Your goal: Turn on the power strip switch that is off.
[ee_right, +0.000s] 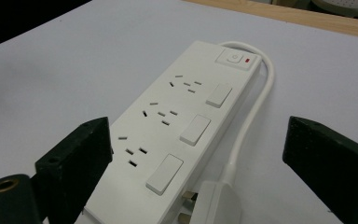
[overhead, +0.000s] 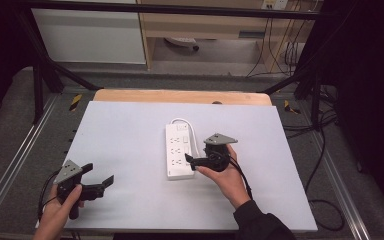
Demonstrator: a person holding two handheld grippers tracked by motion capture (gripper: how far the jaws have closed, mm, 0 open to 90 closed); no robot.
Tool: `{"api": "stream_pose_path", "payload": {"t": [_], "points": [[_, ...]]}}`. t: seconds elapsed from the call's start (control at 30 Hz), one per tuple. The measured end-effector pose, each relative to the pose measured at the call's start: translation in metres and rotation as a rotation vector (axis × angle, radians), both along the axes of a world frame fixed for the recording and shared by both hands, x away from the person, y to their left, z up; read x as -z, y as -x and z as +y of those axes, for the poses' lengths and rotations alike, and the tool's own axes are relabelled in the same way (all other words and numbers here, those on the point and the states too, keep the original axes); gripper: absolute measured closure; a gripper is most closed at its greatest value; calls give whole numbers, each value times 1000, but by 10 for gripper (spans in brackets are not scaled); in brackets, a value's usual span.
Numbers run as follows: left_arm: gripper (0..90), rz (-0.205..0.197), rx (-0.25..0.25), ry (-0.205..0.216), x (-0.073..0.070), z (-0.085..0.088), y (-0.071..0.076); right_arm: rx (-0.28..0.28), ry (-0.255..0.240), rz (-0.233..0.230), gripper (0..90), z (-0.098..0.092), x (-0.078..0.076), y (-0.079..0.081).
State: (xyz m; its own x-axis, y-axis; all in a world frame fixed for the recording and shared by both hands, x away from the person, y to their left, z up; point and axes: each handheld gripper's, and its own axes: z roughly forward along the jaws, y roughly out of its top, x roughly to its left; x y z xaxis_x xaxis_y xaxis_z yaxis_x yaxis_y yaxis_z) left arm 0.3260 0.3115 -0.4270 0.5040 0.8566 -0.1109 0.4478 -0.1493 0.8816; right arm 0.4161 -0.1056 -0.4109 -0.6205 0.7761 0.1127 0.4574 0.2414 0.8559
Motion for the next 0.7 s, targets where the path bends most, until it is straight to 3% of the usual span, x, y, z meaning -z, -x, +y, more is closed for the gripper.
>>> {"api": "stream_pose_path", "payload": {"t": [0.3,0.47,0.7], "points": [[59,-2,1,0,0,0,0,-13,-23,-15,37,-12,-9,1],[59,-3,3,0,0,0,0,35,-30,-61,46,-20,-13,1],[59,-1,3,1,0,0,0,61,-59,-89,47,-36,-20,2]]}}
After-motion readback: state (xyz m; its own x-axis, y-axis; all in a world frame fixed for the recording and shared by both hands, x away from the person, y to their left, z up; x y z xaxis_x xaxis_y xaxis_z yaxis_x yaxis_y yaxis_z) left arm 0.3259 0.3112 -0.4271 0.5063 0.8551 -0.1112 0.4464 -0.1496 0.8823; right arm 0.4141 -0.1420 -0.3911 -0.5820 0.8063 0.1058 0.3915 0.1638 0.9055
